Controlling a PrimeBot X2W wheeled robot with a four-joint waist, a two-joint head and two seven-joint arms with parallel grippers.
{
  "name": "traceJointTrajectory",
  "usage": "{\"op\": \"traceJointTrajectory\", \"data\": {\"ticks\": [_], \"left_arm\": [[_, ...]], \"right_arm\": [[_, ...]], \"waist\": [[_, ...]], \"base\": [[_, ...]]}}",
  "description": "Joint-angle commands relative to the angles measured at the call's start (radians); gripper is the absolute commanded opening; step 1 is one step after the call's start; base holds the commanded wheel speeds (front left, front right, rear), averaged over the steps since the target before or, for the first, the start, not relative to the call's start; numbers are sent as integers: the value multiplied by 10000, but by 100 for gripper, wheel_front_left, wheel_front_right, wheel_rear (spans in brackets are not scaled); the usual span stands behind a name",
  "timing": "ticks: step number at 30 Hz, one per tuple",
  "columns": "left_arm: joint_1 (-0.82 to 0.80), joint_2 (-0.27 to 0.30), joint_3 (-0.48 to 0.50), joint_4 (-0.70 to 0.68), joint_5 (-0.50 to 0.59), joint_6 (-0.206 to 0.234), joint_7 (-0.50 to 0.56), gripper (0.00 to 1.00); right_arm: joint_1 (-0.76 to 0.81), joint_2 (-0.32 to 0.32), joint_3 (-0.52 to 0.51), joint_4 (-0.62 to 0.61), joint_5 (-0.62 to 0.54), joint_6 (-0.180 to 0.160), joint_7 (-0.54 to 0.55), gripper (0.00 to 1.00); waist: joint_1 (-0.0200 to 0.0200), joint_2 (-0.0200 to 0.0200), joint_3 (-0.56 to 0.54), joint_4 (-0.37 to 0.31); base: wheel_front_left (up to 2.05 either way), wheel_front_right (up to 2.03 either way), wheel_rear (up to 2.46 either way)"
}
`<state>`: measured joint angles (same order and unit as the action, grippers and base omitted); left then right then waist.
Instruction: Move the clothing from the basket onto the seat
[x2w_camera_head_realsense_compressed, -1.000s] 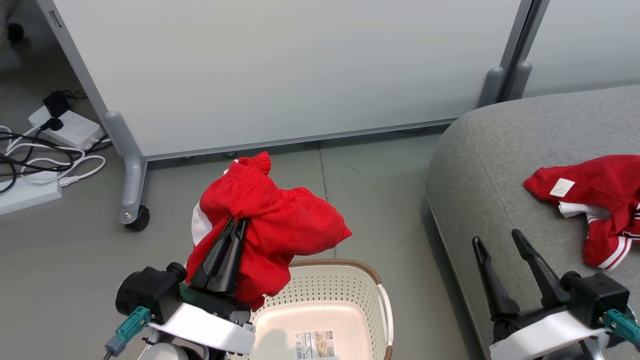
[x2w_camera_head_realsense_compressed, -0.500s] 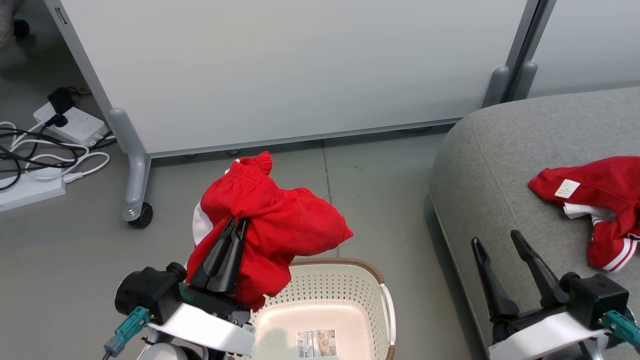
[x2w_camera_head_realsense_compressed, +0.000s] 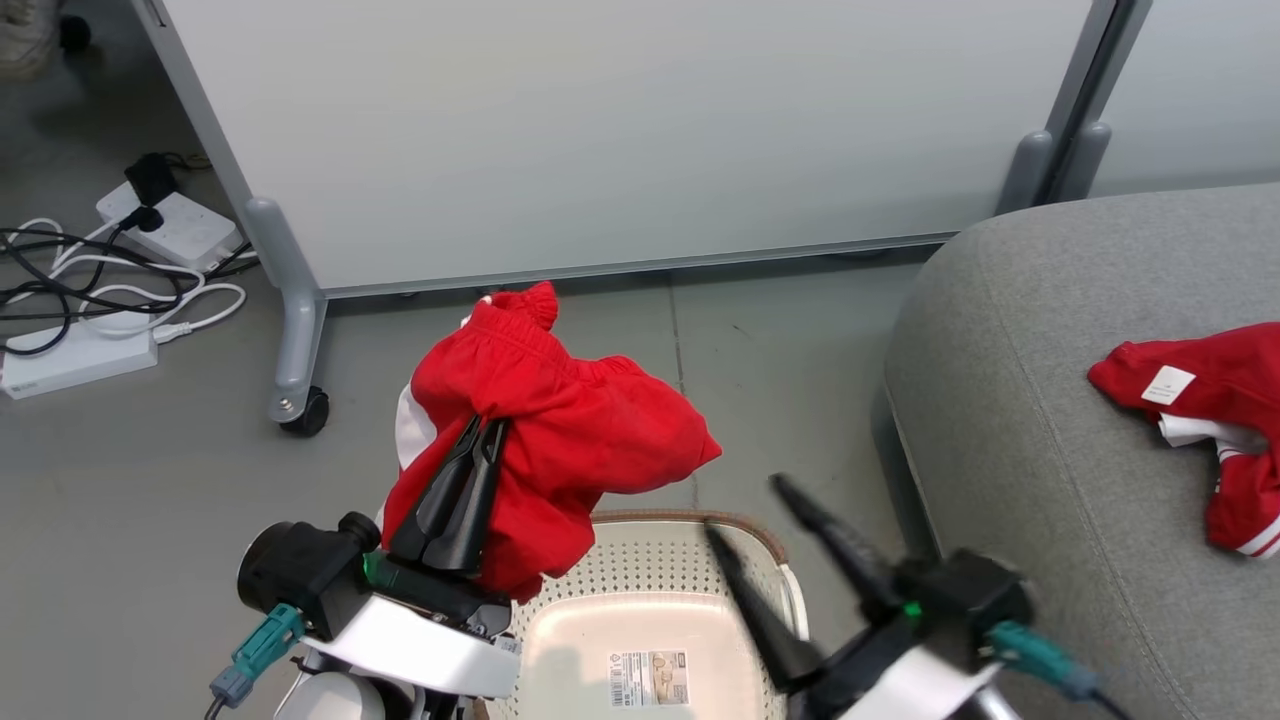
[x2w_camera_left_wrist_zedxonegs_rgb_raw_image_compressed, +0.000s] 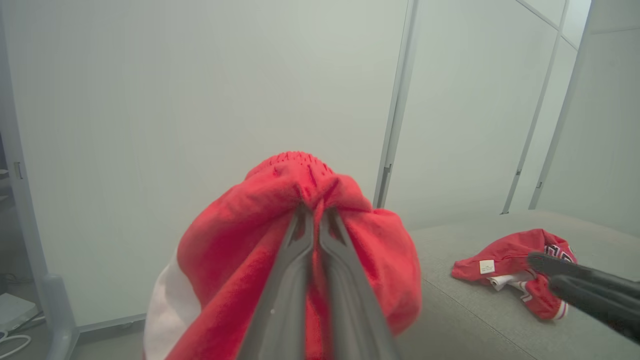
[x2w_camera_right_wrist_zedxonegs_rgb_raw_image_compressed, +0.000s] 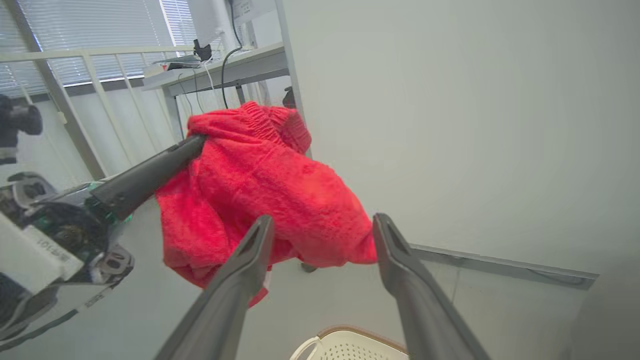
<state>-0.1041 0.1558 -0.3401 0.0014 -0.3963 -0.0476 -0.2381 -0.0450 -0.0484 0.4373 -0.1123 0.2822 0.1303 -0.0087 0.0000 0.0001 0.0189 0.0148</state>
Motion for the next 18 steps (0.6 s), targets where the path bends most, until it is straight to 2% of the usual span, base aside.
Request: {"op": "traceJointTrajectory", "data": {"ticks": [1,7,18], "left_arm": [[-158,23,0,-58,39,-34,-53,0],[-349,-36,-154,-72,80,-99,-83,0],[-513,-192,-455,-80,96,-206,-130,0]], "right_arm": [[-198,-40,326,105,91,10,36,100],[-1286,-51,2488,980,782,10,-210,100],[-3404,-46,4049,3209,1743,10,-1045,100]], "waist": [[0,-1,30,80],[0,-1,98,346],[0,-1,206,702]], "base": [[0,0,0],[0,0,0],[0,0,0]]}}
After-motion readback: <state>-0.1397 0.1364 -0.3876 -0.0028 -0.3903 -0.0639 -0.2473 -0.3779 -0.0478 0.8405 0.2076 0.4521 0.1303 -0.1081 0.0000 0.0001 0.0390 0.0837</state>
